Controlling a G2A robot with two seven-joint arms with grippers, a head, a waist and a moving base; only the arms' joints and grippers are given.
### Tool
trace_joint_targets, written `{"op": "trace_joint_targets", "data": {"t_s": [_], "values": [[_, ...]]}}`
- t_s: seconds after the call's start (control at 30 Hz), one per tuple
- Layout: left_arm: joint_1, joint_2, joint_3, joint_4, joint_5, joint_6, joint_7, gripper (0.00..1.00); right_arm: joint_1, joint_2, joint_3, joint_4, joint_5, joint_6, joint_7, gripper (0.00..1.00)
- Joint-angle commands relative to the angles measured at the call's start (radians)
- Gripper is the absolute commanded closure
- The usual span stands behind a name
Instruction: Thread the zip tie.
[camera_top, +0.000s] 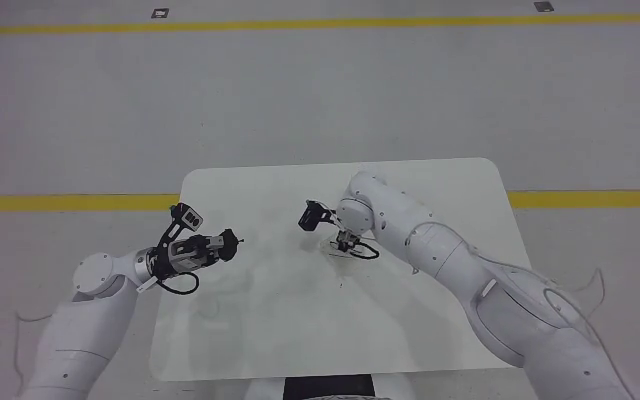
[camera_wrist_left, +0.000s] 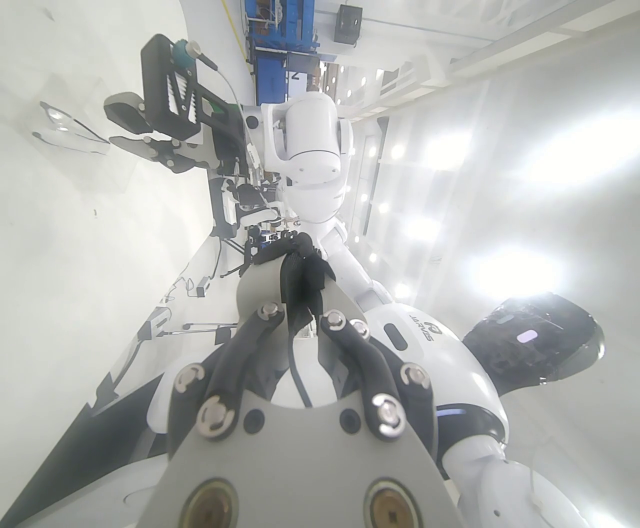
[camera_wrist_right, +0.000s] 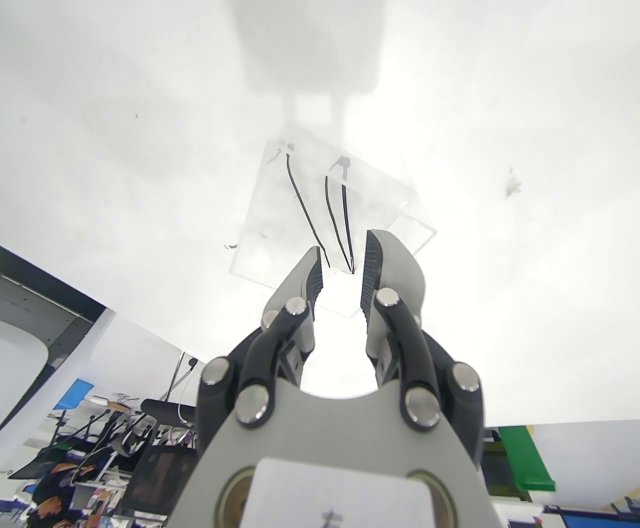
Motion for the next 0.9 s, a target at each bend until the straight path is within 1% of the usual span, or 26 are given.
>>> {"op": "trace_joint_targets", "data": {"t_s": [0.0,0.07,0.3,0.47,0.63,0.67,0.8,0.83,0.87], "values": [[0.000,0.000,0.000,0.000,0.000,0.000,0.000,1.00,-0.001,-0.006,-0.007,0.017,-0.001,0.000,-0.016,0.79],[0.000,0.000,0.000,0.000,0.000,0.000,0.000,1.00,-0.001,-0.013,-0.015,0.035,-0.003,0.000,-0.033,0.78],[0.000,0.000,0.000,0.000,0.000,0.000,0.000,1.00,0.000,-0.042,-0.042,0.098,-0.006,0.000,-0.077,0.83],[0.000,0.000,0.000,0.000,0.000,0.000,0.000,1.00,0.005,-0.060,-0.059,0.137,0.005,0.000,-0.089,0.85],[0.000,0.000,0.000,0.000,0.000,0.000,0.000,1.00,0.014,-0.077,-0.078,0.169,0.019,0.000,-0.097,0.85],[0.000,0.000,0.000,0.000,0.000,0.000,0.000,1.00,0.016,-0.079,-0.082,0.175,0.022,0.000,-0.099,0.86],[0.000,0.000,0.000,0.000,0.000,0.000,0.000,1.00,0.025,-0.089,-0.097,0.195,0.033,0.000,-0.105,0.95],[0.000,0.000,0.000,0.000,0.000,0.000,0.000,1.00,0.027,-0.091,-0.100,0.199,0.035,0.000,-0.106,1.00],[0.000,0.000,0.000,0.000,0.000,0.000,0.000,1.00,0.030,-0.094,-0.104,0.203,0.038,0.000,-0.107,1.00]]}}
